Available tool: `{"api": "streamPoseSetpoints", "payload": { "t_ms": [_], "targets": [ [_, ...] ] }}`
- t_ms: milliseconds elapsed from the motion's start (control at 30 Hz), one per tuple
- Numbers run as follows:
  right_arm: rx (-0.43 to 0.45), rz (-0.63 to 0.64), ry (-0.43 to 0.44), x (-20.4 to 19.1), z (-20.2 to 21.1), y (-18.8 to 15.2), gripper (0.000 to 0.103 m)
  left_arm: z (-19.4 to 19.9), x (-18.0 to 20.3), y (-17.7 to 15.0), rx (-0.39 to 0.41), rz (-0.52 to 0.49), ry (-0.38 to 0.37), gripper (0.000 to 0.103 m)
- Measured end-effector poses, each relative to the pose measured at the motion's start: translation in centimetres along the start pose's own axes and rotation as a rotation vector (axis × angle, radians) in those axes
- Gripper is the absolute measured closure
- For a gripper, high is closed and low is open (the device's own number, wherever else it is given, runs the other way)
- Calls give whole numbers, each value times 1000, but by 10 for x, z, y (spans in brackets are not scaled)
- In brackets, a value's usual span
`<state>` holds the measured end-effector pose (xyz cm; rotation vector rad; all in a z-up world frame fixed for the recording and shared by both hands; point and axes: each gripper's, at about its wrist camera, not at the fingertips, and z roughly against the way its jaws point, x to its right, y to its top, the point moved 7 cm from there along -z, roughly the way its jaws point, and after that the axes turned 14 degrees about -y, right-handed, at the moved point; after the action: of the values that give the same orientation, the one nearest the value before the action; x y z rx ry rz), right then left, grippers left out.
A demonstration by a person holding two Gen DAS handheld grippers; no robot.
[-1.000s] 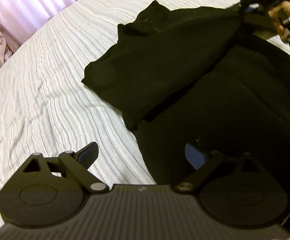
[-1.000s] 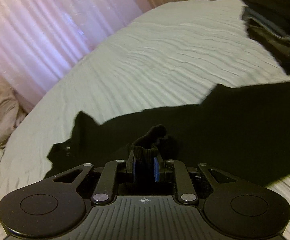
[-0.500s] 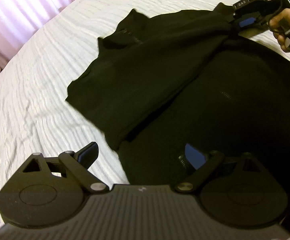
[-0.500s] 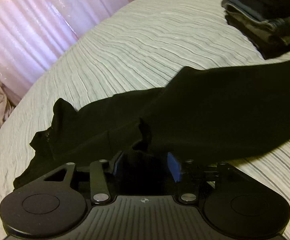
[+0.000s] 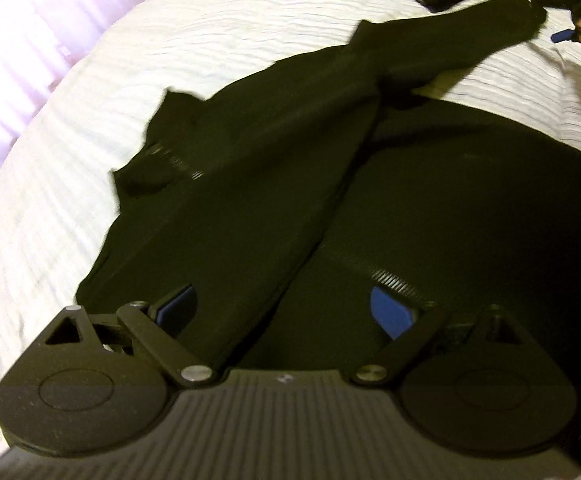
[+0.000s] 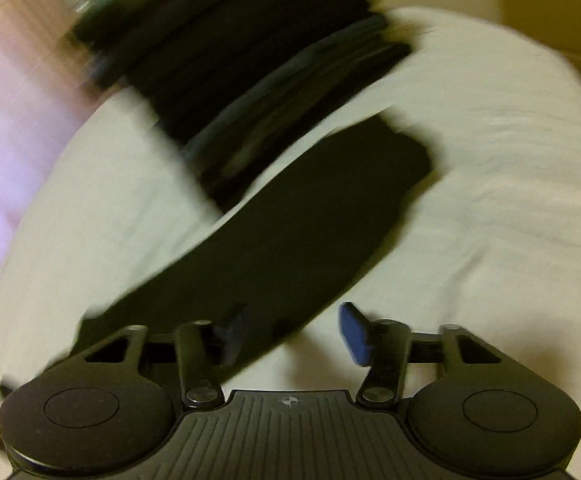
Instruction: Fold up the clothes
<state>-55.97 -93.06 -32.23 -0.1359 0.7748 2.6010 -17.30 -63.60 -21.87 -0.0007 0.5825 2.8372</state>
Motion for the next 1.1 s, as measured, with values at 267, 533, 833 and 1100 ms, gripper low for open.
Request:
{"api": "streamPoseSetpoints", "payload": {
  "t_ms": [267,533,833,1100],
  "targets": [
    [-10,-219,59,49,-58,55,23,-34,41,29,-51,-145,-68,11],
    [33,-91,155,-4,-32,77,91,-28,44,31,-41,-127,-65,11],
    [373,68,122,-64,69,150,93,9,25,-1,20,-40,-37,11],
    [489,313,396,-181,175,65,93,32,15,-58,22,46,-28,11]
  ]
}}
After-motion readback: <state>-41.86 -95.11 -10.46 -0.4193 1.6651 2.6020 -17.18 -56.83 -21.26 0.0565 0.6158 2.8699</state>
